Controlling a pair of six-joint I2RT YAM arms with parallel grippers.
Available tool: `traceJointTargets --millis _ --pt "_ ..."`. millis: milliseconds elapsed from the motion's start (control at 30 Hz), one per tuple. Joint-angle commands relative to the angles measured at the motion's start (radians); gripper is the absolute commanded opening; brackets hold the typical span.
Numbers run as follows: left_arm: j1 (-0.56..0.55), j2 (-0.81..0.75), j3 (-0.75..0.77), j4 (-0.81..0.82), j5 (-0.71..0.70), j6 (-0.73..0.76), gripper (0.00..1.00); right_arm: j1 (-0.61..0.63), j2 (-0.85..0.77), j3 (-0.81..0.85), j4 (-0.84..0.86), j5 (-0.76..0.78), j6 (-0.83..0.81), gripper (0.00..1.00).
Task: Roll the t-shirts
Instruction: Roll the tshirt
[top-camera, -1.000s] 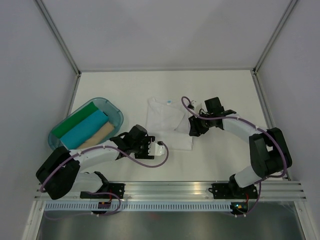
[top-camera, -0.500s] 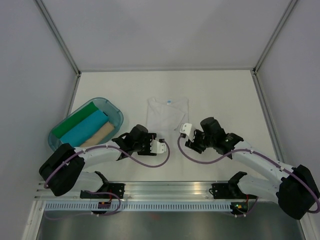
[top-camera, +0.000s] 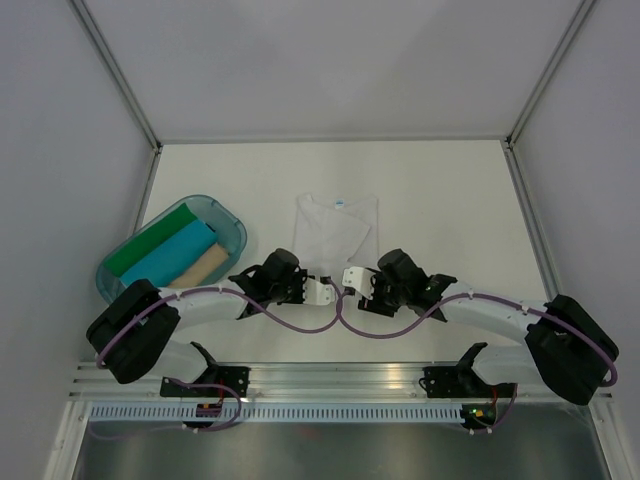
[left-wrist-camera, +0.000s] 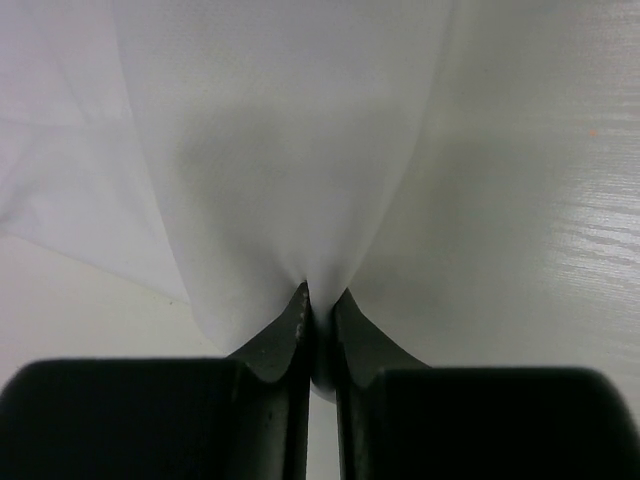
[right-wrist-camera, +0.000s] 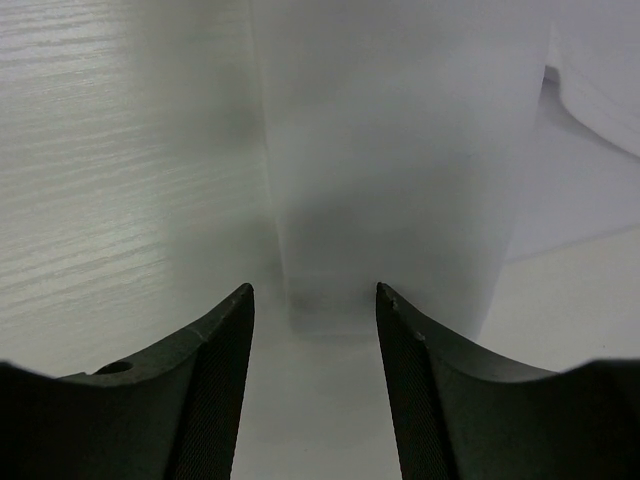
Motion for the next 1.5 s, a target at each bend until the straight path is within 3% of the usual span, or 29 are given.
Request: traceJointTargets --millis 0,100,167,367,467,633,867,1100,1200,1333,1467 --pt "0.005 0.013 0.014 -0.091 0.034 -0.024 0.12 0.006 0.017 -0.003 0.05 0.013 -0.015 0.58" --pt "0.005 0.005 0.029 -0.126 0.041 -0.038 0.2 0.004 0.014 0.009 0.027 0.027 -0.009 0.58" --pt "0.005 -0.007 0.054 -0.165 0.049 -0.061 0.39 0.004 -0.033 0.034 0.005 -0.005 -0.001 0.57" --pt "0.023 -0.195 0.112 -0.361 0.245 -0.104 0.58 -0.006 -0.132 0.098 -0.058 -0.078 0.071 0.6" --pt "0.084 -0.197 0.192 -0.418 0.346 -0.213 0.62 -0.074 -0.104 0.129 -0.076 -0.125 0.132 0.61" --pt "0.271 0.006 0.365 -0.488 0.423 -0.351 0.63 -0.259 0.052 0.207 -0.107 -0.335 0.206 0.61" --pt "0.342 0.181 0.473 -0.504 0.504 -0.272 0.67 -0.361 0.212 0.268 -0.099 -0.443 0.246 0.61" --pt "0.354 0.295 0.52 -0.611 0.543 -0.135 0.66 -0.385 0.258 0.264 -0.078 -0.457 0.25 0.62" --pt "0.354 0.311 0.52 -0.614 0.537 -0.117 0.61 -0.385 0.267 0.264 -0.088 -0.483 0.241 0.56" --pt "0.354 0.298 0.523 -0.646 0.572 -0.101 0.34 -0.387 0.276 0.259 -0.099 -0.535 0.237 0.37" --pt "0.353 0.28 0.537 -0.726 0.624 -0.084 0.15 -0.385 0.284 0.264 -0.113 -0.57 0.227 0.17"
